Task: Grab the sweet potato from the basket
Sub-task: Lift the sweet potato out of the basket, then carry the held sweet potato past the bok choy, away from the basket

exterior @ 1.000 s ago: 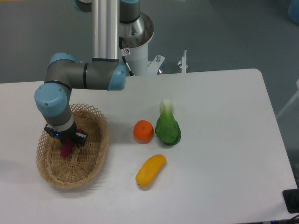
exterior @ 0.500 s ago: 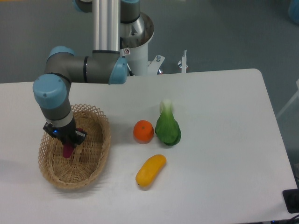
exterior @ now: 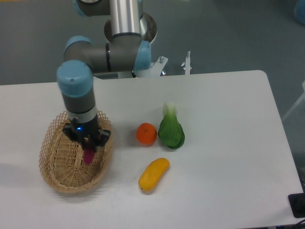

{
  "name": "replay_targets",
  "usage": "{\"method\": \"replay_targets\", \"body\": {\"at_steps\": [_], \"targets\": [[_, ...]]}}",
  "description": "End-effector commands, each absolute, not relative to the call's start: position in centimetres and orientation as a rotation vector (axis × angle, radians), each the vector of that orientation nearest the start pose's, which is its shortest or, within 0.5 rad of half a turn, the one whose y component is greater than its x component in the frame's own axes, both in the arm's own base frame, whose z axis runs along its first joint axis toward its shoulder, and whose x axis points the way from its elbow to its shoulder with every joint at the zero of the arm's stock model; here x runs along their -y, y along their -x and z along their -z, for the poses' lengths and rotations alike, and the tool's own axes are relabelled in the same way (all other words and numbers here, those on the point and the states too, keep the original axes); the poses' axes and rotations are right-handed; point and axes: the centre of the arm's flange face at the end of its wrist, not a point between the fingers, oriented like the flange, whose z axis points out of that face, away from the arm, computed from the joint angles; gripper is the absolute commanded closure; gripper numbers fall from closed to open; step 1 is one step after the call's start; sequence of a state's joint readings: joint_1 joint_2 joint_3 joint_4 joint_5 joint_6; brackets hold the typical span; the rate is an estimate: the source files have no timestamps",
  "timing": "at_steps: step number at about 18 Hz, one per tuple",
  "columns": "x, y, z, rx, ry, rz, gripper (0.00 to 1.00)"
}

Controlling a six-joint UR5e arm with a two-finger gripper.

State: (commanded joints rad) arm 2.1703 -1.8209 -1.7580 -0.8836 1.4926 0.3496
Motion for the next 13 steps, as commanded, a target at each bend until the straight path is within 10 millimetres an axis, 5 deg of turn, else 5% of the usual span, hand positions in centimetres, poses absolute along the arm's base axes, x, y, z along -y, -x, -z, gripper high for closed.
{"method": "replay_targets", "body": {"at_steps": [4, 7, 13], "targets": [[-53.5, 26.9, -34.2, 0.369, 2.857, -0.107, 0.91], [-49.5, 33.3, -33.7, 0.399, 2.888, -0.119, 0.91], [-44.5, 41.1, -34.8, 0.319, 2.882, -0.136, 0.91]]}}
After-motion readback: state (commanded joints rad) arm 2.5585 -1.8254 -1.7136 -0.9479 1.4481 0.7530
